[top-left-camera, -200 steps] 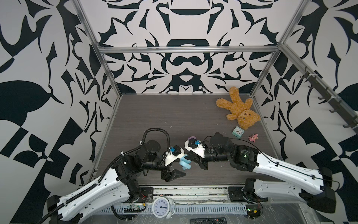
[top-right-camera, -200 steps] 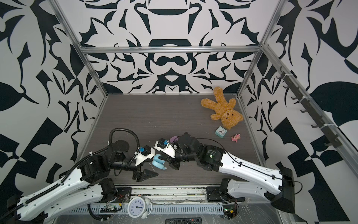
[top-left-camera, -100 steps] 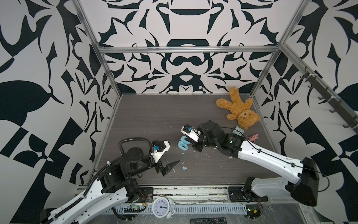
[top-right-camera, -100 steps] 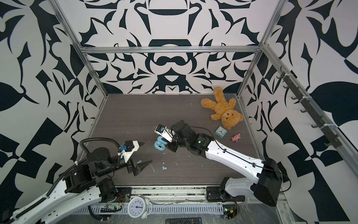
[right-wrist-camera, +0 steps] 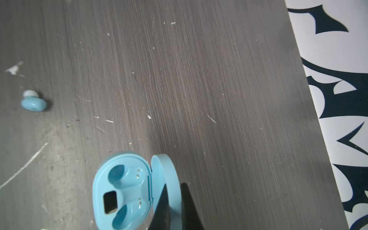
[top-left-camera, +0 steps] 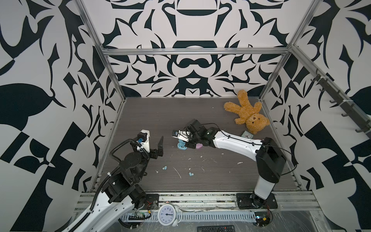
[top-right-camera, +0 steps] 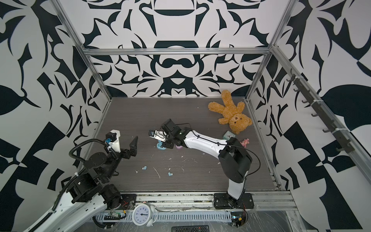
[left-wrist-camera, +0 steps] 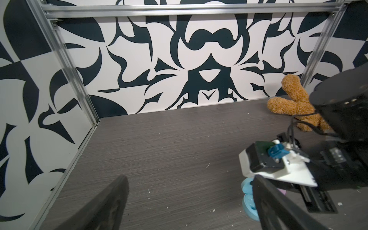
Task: Insert wireless bluetooth earbuds into charging case
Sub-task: Place the charging case at the center of the table.
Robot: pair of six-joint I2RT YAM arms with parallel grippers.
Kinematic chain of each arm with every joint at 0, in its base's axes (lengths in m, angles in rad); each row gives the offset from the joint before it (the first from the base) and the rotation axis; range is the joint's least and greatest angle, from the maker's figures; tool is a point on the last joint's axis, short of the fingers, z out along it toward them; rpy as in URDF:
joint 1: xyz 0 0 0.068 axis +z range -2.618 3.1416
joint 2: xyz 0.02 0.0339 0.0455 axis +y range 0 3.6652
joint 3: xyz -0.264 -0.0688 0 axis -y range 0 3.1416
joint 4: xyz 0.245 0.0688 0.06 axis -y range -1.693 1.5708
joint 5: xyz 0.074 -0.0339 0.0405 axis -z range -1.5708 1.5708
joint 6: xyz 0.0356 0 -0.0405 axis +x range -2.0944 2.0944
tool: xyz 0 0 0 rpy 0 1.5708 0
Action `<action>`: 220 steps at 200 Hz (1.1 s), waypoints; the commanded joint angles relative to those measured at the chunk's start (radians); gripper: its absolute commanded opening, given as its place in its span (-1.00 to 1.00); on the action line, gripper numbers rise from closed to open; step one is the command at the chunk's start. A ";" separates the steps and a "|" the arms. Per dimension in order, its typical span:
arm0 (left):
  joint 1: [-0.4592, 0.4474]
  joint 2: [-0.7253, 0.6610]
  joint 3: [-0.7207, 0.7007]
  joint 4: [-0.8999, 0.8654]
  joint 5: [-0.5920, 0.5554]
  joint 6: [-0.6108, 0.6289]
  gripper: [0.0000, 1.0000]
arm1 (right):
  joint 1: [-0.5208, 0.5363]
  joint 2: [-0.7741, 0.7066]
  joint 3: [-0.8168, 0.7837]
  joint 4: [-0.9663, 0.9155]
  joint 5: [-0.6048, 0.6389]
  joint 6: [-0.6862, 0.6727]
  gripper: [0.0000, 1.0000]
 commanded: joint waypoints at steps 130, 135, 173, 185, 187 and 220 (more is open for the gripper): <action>0.004 -0.032 -0.034 0.078 -0.028 0.002 0.99 | -0.027 0.225 0.208 -0.100 0.102 -0.180 -1.00; 0.004 -0.031 -0.036 0.079 -0.026 0.002 0.99 | -0.026 0.224 0.206 -0.100 0.103 -0.181 -1.00; 0.004 -0.028 -0.036 0.081 -0.024 0.004 0.99 | -0.026 0.213 0.188 -0.094 0.111 -0.183 -1.00; 0.004 -0.028 -0.038 0.082 -0.023 0.004 0.99 | -0.026 0.208 0.183 -0.091 0.112 -0.182 -0.99; 0.004 -0.027 -0.038 0.082 -0.023 0.003 0.98 | -0.026 0.206 0.182 -0.091 0.112 -0.182 -0.97; 0.004 -0.024 -0.038 0.082 -0.015 0.001 0.99 | -0.027 0.199 0.178 -0.098 0.106 -0.172 -0.69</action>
